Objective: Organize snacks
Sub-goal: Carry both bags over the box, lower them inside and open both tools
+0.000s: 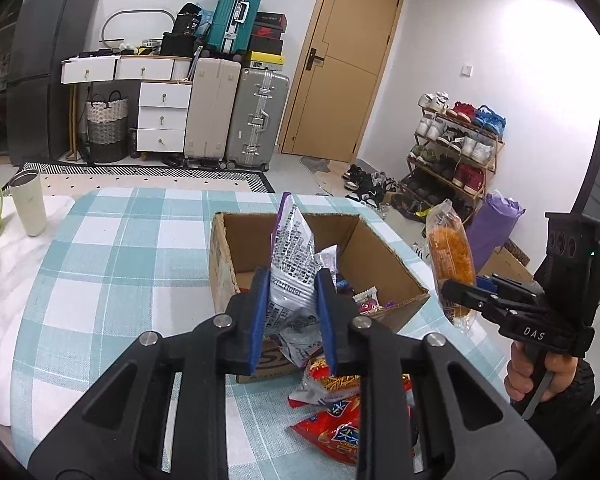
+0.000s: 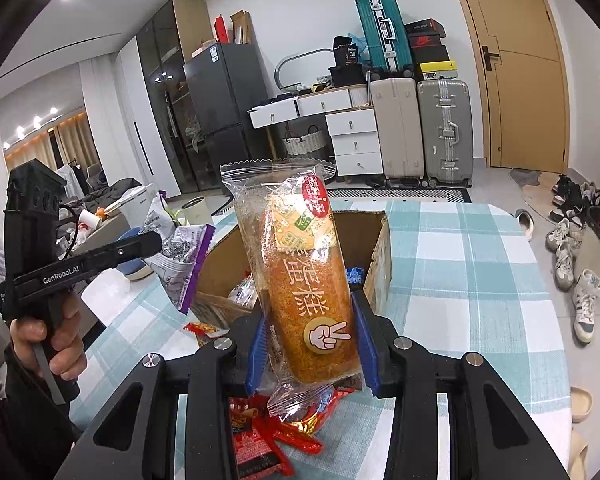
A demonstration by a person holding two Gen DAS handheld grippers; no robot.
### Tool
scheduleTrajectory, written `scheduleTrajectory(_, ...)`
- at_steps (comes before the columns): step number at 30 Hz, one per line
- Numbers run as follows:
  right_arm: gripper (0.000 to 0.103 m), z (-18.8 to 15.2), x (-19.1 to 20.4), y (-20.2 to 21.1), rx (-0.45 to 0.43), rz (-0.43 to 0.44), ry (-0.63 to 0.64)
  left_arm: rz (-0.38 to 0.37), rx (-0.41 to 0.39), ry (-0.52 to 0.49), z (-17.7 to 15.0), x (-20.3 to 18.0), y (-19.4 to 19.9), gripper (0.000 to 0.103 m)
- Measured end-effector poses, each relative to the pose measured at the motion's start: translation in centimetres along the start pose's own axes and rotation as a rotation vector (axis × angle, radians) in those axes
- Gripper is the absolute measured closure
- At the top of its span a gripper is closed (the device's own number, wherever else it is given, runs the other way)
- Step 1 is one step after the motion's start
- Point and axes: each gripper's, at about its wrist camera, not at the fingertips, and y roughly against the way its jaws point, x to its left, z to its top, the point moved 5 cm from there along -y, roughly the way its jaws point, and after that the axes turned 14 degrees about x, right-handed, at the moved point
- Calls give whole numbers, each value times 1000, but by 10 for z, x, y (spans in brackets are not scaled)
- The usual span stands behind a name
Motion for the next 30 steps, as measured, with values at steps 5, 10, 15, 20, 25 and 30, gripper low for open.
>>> scheduleTrajectory(5,64,10,1,-2,-7,-3,1,-12,-28,7,11,2,4,83)
scheduleTrajectory(10,64,21,1,-9,-5,-14,5,1,-39,9,24,2,2,83)
scheduleTrajectory(15,64,32,3,-21,12,-16,9,22,-43,10,38,0,-8,83)
scheduleTrajectory(20,64,42,5,-39,37,-16,18,48,-29,-9,52,-3,-25,83)
scheduleTrajectory(25,64,47,3,-59,78,-22,17,70,-7,-14,61,-3,-46,83)
scheduleTrajectory(30,64,51,1,-75,114,-41,23,129,23,-24,63,-1,-72,83)
